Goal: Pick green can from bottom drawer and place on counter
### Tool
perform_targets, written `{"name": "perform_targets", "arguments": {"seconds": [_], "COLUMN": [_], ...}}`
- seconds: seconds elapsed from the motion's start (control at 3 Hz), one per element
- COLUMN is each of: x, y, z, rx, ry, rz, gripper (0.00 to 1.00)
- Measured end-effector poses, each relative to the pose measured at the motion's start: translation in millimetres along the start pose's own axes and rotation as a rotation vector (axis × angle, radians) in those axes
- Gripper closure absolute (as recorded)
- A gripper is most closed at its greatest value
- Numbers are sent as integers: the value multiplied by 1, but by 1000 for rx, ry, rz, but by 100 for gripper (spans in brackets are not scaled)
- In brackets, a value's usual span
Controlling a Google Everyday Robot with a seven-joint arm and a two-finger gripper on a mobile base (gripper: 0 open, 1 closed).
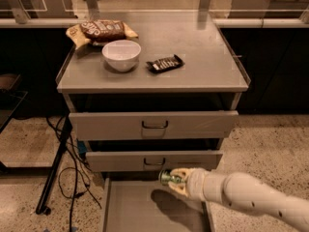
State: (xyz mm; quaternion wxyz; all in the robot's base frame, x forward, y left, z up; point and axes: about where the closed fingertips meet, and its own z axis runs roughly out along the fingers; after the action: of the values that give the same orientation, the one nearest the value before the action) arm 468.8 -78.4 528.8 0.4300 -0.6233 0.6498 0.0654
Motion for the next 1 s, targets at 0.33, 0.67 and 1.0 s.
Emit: {"name": "perform_targets", "arguments": {"seconds": [0.33, 0.67, 1.0], "x": [-9, -14, -14], "y": [-49, -91, -91], "z": [-19, -40, -40], "rx": [9, 25, 25], "ry": [12, 88, 88], "rz": [-37, -82, -82], "gripper": [100, 100, 100]}}
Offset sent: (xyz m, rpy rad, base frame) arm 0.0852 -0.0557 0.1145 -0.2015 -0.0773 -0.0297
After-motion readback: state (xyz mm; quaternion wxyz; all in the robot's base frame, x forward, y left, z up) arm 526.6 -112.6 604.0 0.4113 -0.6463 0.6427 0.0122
